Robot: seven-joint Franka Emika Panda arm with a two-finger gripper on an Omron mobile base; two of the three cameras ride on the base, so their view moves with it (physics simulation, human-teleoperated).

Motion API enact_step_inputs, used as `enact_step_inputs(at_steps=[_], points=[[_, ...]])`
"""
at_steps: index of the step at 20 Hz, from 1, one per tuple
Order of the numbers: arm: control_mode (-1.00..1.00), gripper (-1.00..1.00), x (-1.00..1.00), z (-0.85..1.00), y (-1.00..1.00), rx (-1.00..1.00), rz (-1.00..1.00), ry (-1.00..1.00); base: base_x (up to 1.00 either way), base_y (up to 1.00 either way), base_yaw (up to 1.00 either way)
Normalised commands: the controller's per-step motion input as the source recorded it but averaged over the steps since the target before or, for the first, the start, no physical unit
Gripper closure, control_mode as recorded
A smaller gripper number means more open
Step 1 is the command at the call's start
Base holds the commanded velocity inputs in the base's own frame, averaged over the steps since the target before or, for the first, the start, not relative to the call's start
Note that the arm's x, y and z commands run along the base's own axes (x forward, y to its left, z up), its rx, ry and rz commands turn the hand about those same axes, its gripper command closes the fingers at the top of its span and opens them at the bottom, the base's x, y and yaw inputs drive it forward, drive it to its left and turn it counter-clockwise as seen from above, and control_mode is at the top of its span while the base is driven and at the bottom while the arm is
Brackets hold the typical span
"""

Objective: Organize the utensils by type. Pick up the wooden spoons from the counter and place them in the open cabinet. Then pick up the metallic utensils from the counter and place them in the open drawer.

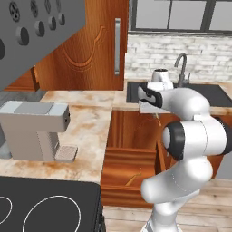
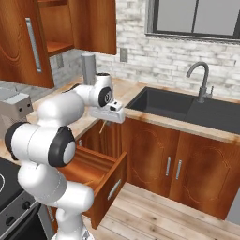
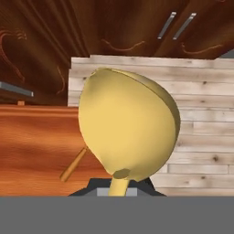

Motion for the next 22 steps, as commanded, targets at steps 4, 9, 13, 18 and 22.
enact_step_inputs(at_steps=[4, 9, 13, 18, 22], points=[[-1.0, 1.0, -0.08, -0.15, 0.29, -0.03, 0.06, 0.0, 0.0, 0.0, 0.0], [-1.0, 1.0, -0.16, -0.24, 0.17, 0.0, 0.09, -0.01, 0.0, 0.0, 0.0], [-1.0, 1.0, -0.28, -0.42, 0.14, 0.05, 0.13, -0.04, 0.0, 0.0, 0.0], [-1.0, 1.0, -0.43, -0.48, 0.03, 0.1, 0.05, 0.0, 0.0, 0.0, 0.0], [-1.0, 1.0, -0.32, -0.55, 0.0, 0.02, -0.03, -0.01, 0.0, 0.0, 0.0]])
